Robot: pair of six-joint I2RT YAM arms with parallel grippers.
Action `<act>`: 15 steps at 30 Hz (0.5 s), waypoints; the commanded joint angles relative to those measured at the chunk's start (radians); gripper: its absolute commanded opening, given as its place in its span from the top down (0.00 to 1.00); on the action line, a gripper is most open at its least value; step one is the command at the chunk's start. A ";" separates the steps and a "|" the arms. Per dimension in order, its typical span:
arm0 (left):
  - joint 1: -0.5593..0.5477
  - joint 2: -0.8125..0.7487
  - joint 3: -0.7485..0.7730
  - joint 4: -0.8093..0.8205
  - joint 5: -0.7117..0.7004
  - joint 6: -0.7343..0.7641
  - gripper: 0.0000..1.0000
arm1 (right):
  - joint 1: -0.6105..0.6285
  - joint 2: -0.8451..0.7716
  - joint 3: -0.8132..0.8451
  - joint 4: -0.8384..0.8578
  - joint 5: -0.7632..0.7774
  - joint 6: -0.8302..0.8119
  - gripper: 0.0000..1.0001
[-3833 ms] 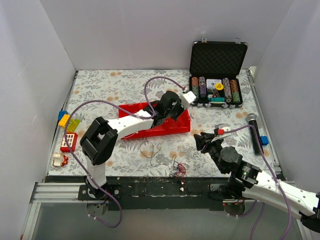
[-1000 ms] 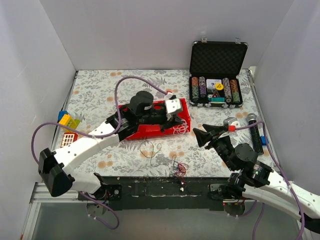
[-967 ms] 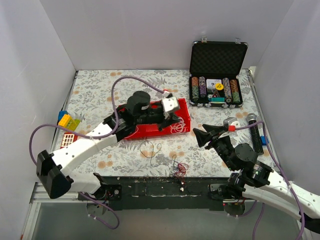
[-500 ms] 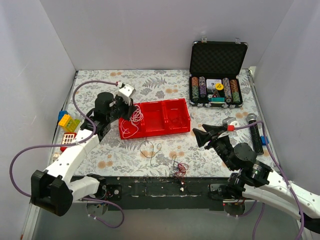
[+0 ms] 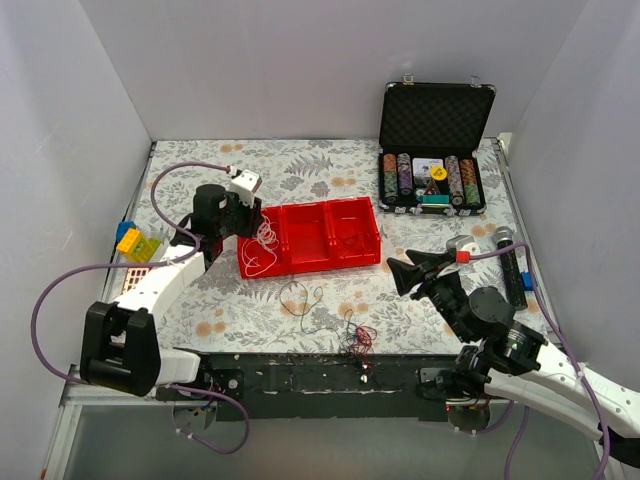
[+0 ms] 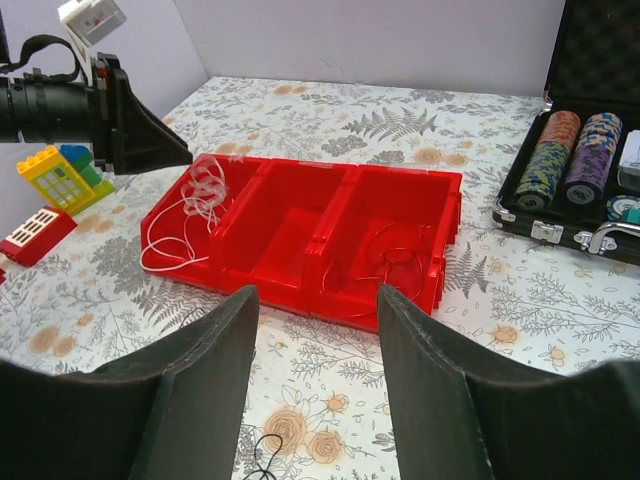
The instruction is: Untangle the cables
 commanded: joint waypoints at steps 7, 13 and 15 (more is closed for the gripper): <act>0.000 -0.032 0.014 -0.035 0.042 0.091 0.30 | -0.004 -0.004 0.011 -0.003 0.037 0.009 0.40; -0.018 -0.136 0.155 -0.231 0.395 0.244 0.21 | -0.004 -0.004 0.004 -0.022 0.016 0.028 0.40; -0.102 -0.178 0.178 -0.379 0.502 0.344 0.21 | -0.004 -0.005 -0.008 -0.061 0.000 0.052 0.40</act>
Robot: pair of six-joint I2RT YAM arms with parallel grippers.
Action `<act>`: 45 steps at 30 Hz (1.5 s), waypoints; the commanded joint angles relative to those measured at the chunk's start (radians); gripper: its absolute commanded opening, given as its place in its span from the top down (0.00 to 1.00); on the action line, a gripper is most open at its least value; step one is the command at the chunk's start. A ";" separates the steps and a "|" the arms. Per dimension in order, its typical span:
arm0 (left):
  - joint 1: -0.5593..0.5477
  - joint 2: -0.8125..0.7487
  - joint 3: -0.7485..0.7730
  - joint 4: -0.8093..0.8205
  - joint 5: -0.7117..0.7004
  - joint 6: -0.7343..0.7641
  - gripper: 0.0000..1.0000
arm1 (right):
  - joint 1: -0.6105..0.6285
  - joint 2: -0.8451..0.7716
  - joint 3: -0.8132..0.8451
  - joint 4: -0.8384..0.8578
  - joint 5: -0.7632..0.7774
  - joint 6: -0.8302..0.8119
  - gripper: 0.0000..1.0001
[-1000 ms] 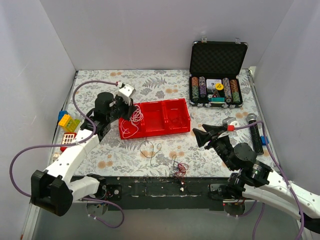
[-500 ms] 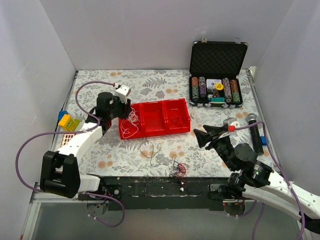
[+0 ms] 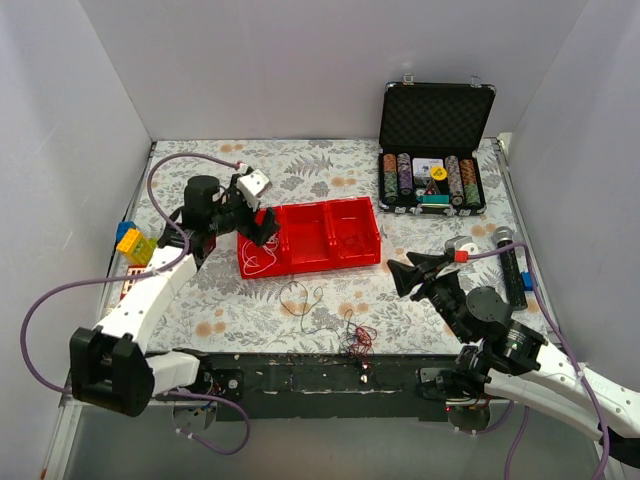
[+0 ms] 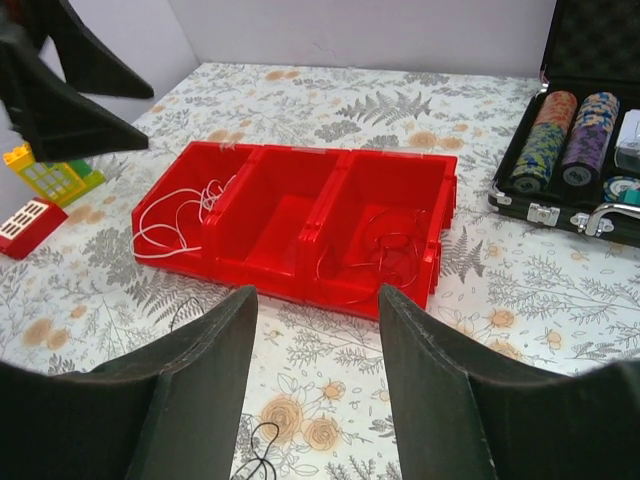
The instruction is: Untangle the cables
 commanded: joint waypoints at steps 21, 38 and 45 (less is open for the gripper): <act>-0.681 0.164 0.004 0.001 0.243 0.254 0.40 | -0.003 0.027 -0.297 -0.110 -0.477 0.363 0.39; -0.733 0.169 -0.056 0.085 0.223 0.180 0.57 | -0.001 0.212 -0.287 0.023 -0.516 0.303 0.79; -0.778 0.173 -0.076 0.257 0.175 -0.010 0.54 | -0.004 0.051 -0.178 -0.126 -0.471 0.237 0.90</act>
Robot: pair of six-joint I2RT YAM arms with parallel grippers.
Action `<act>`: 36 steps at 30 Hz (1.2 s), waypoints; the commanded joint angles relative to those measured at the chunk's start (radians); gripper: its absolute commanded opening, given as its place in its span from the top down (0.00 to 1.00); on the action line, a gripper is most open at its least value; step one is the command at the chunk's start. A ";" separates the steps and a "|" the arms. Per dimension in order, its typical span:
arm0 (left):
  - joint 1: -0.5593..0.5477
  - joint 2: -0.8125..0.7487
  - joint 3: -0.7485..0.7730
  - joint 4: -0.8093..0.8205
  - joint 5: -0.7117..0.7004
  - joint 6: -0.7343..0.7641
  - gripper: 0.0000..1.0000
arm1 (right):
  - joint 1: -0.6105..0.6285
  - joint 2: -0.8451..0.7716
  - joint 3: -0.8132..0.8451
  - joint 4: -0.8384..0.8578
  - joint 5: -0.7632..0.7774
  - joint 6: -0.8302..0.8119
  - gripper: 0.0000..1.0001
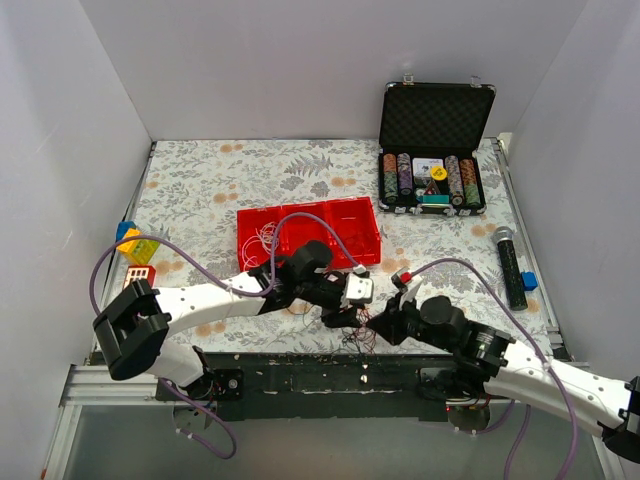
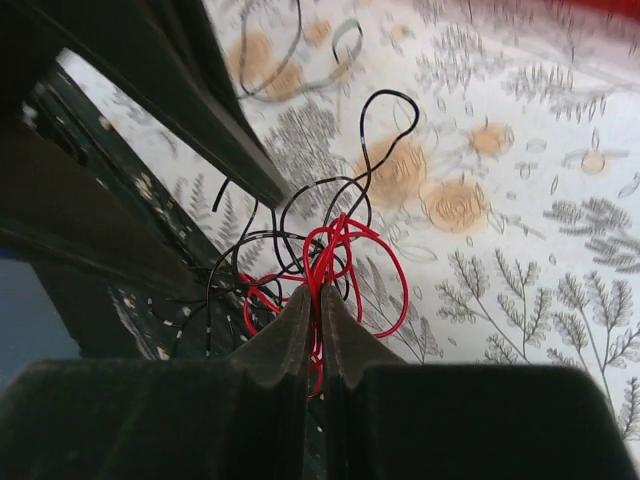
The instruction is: Untangle the cables
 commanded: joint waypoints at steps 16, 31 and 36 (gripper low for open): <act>-0.013 -0.092 -0.128 0.259 -0.207 -0.271 0.87 | -0.003 -0.134 0.210 -0.143 0.069 -0.109 0.86; 0.002 -0.201 -0.205 0.193 -0.270 -0.151 1.00 | -0.003 -0.151 0.227 -0.172 0.123 -0.115 0.73; 0.031 -0.264 -0.246 0.104 -0.330 -0.088 1.00 | -0.003 -0.128 0.230 -0.195 0.208 -0.088 0.74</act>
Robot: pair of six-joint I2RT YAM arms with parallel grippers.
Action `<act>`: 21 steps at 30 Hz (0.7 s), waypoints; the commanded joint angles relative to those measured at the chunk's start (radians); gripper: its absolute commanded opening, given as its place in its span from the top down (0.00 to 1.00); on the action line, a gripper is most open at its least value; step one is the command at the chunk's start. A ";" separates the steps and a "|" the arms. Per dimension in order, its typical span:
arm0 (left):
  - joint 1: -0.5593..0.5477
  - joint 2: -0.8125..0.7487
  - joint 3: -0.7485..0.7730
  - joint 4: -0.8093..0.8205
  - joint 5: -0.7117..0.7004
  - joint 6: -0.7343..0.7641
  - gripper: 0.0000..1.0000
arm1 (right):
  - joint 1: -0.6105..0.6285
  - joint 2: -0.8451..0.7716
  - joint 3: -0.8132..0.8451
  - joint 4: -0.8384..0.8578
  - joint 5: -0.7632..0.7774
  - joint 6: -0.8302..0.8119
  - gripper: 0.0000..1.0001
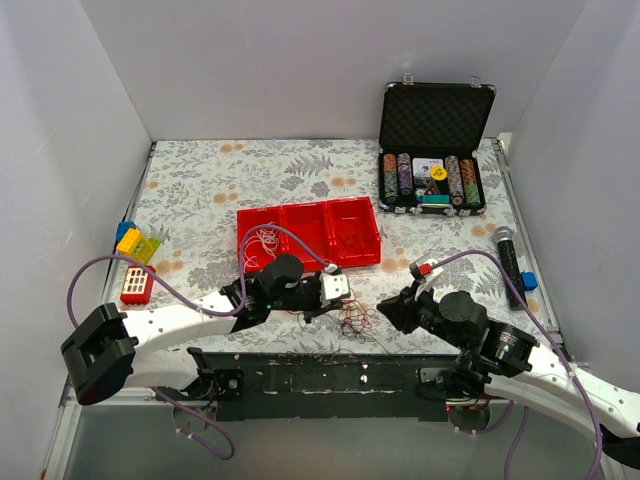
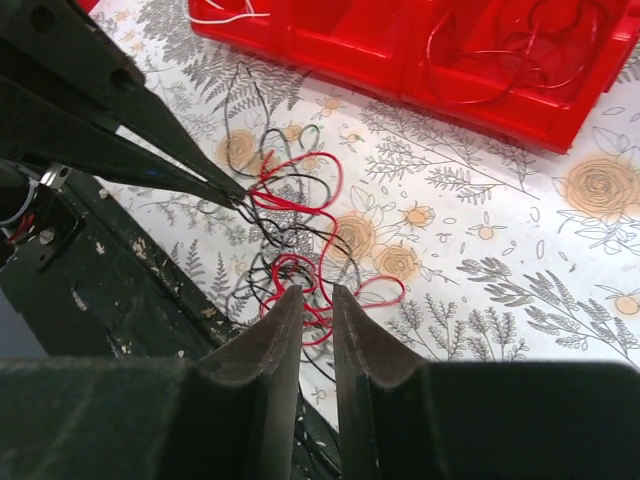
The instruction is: Untangle the cables
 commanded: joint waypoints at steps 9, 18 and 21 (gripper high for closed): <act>0.030 -0.124 -0.030 -0.081 -0.020 0.044 1.00 | 0.004 0.156 -0.010 0.221 -0.044 -0.022 0.66; 0.035 -0.156 0.056 -0.151 0.009 0.013 1.00 | 0.004 0.297 -0.050 0.375 -0.088 -0.036 0.31; 0.035 -0.182 0.078 -0.187 0.034 0.005 1.00 | 0.004 0.333 -0.042 0.360 -0.016 -0.047 0.31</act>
